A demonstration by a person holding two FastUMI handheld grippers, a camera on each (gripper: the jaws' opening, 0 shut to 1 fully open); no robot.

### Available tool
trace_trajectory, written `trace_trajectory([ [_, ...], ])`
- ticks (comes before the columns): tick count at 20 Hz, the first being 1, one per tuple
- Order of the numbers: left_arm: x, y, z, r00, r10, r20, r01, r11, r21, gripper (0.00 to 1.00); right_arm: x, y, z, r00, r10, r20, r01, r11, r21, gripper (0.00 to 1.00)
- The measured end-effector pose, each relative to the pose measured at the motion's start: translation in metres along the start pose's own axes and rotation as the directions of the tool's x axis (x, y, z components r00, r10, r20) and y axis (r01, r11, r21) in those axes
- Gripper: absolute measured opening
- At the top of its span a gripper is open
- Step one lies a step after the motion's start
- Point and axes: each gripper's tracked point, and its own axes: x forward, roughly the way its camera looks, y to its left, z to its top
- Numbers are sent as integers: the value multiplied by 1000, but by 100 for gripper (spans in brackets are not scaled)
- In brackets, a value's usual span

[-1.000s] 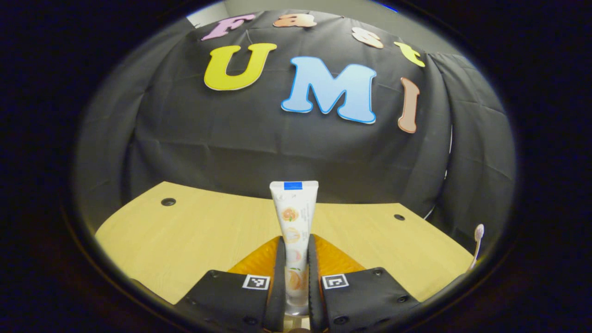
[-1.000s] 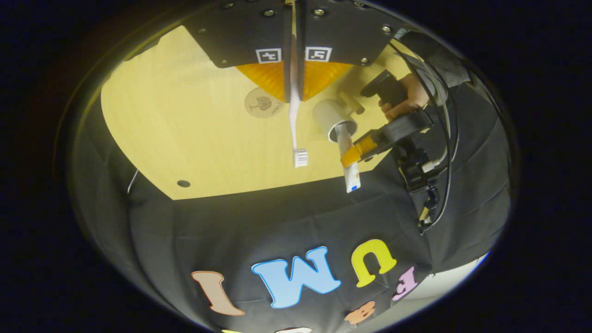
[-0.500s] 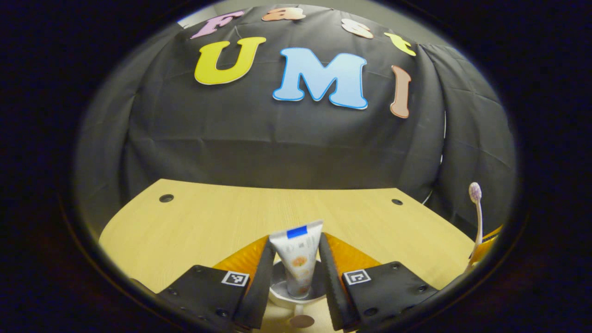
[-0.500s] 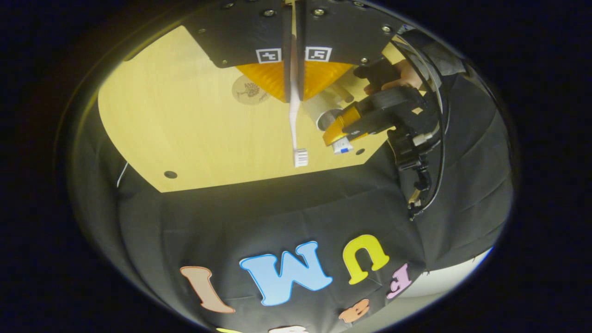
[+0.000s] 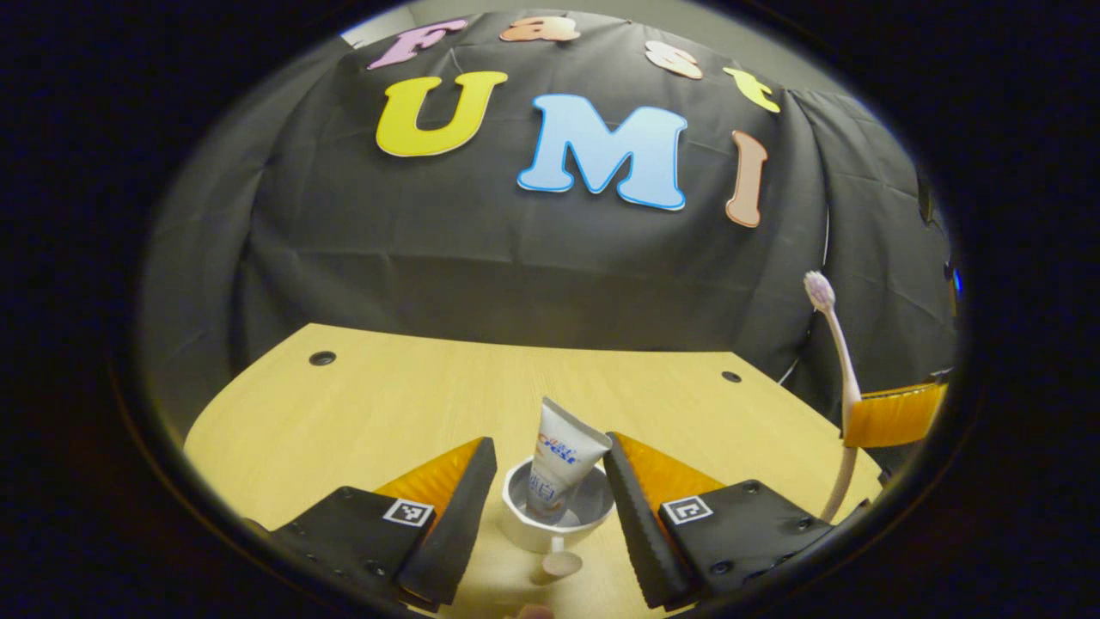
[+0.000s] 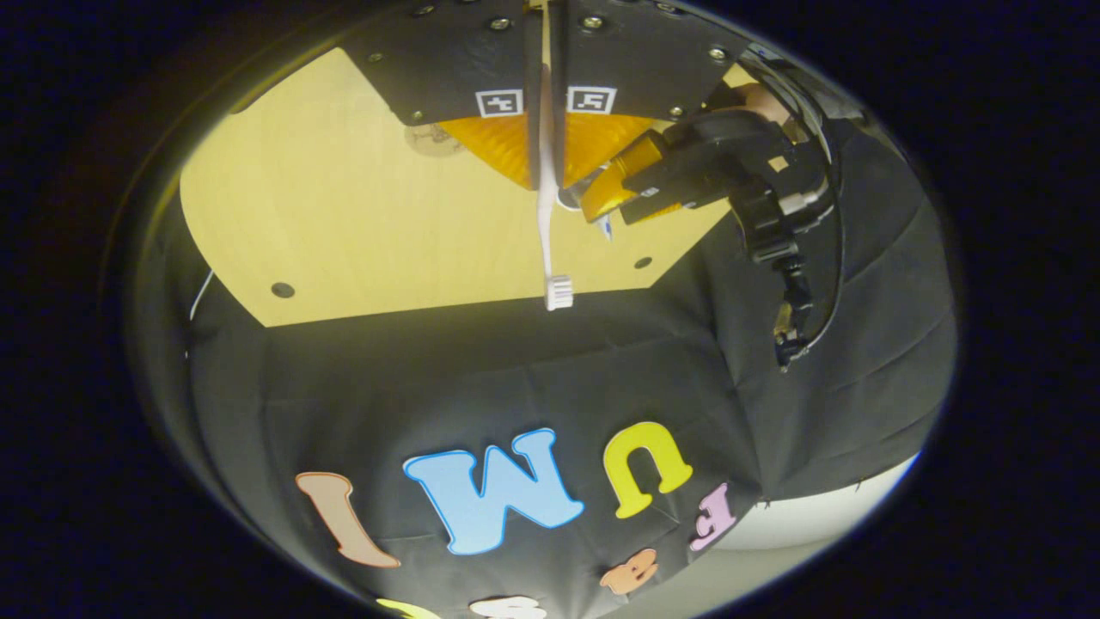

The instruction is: Put the toothbrush and toothpaste on the desktop into the cup, then pick up the cup and place it on the coaster on the desktop.

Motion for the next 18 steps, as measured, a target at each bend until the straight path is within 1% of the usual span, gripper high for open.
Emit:
trace_trajectory([
  [2,-13,3,-1,1000,10,-7,-10,1000,1,80,10,9,10,999,39,23,-39,999,-1,4],
  [5,-31,10,-4,999,24,-25,-23,1000,6,80,27,16,21,996,73,53,-72,997,-13,4],
  [8,-47,15,-6,999,34,-41,-34,999,5,89,48,20,26,993,85,80,-84,996,-18,4],
  [9,-52,16,-6,998,38,-46,-37,999,2,94,56,20,28,993,85,87,-84,996,-22,4],
  [10,-56,18,-8,998,40,-56,-40,999,-2,89,67,20,29,992,82,92,-80,997,-22,4],
  [11,-60,20,-12,996,46,-71,-46,999,-6,89,75,20,30,992,82,97,-81,997,-17,4],
  [12,-64,21,-16,996,45,-82,-46,999,-11,94,85,21,30,992,77,104,-77,997,-9,4],
  [13,-68,21,-17,995,41,-87,-43,999,-16,89,95,20,30,992,68,108,-68,998,-1,4],
  [18,-82,25,-35,990,24,-142,-27,999,-17,89,133,21,24,992,50,117,-53,998,26,4],
])
